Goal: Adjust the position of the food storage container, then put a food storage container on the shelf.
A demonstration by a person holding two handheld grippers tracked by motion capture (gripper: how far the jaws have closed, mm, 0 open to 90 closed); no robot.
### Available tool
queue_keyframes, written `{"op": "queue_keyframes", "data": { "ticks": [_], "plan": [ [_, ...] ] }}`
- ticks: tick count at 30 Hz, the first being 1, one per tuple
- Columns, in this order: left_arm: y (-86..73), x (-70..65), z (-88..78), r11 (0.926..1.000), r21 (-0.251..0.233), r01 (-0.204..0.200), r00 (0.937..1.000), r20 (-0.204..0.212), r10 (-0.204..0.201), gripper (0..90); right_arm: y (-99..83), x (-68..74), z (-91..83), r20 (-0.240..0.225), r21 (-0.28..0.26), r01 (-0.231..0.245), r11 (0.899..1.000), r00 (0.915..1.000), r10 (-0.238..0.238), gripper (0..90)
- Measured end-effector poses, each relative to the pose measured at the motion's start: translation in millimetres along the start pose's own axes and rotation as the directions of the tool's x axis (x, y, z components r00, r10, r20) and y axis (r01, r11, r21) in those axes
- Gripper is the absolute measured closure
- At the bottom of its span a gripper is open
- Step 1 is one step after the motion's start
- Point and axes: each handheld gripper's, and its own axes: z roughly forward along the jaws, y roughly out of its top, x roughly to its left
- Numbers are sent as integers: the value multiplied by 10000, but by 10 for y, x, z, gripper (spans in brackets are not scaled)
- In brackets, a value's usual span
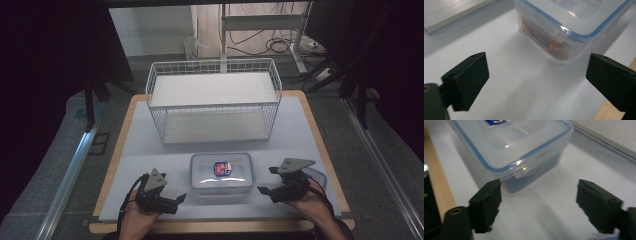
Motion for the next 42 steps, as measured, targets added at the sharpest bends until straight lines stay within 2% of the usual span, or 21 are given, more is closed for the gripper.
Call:
{"op": "queue_keyframes", "data": {
  "ticks": [5, 10, 13, 17, 21, 27, 30, 33, 35, 37, 38, 40, 41, 42],
  "plan": [
    [-14, -6, 31, 9996, 34, -285, 9995, -105, 285, 20, -7, 2, 29, -113, 70, -45, 10000, 9999, 46, 134],
    [-31, -3, 38, 9977, -56, -670, 9969, -420, 667, 15, -16, -3, 44, -187, 48, -215, 9998, 9996, 216, 125],
    [-41, 6, 52, 9971, -103, -757, 9965, -369, 753, 16, -19, -8, 44, -154, 62, -227, 9997, 9996, 228, 119],
    [-58, 22, 73, 9977, -134, -666, 9976, -179, 663, 0, -21, -18, 47, -114, 0, -304, 9995, 9995, 304, 107],
    [-51, 31, 68, 9986, -167, -494, 9987, -104, 493, 0, -20, -20, 46, -141, -41, -349, 9994, 9993, 348, 102],
    [-13, 32, 63, 9998, 75, -159, 9999, -57, 160, 3, -11, -39, 24, -311, -335, -661, 9973, 9974, 650, 88],
    [20, 36, 56, 9993, 379, 51, 10000, 2, -51, 14, 4, -48, 14, -325, -244, -782, 9966, 9965, 774, 91],
    [60, 56, 38, 9987, 415, 292, 9995, 89, -296, 16, 30, -64, 28, -389, -133, -1053, 9943, 9937, 1047, 97],
    [89, 83, 19, 9985, 272, 466, 9987, 216, -472, 13, 40, -70, 33, -395, -84, -1179, 9930, 9923, 1175, 96],
    [125, 127, 12, 9965, 136, 823, 9953, 498, -829, 18, 67, -85, 51, -479, -74, -1474, 9890, 9880, 1469, 58],
    [144, 153, 14, 9954, 111, 955, 9930, 686, -961, 18, 67, -85, 51, -479, -74, -1474, 9890, 9880, 1469, 58],
    [181, 207, 34, 9916, 97, 1289, 9866, 993, -1293, 38, 102, -90, 84, -707, 55, -1706, 9853, 9828, 1706, 30],
    [215, 265, 81, 9850, 213, 1713, 9747, 1419, -1726, 51, 114, -92, 92, -772, 136, -1836, 9829, 9799, 1841, 30],
    [215, 265, 81, 9850, 213, 1713, 9747, 1419, -1726, 64, 114, -92, 92, -772, 136, -1836, 9829, 9799, 1841, 30]
  ]
}}
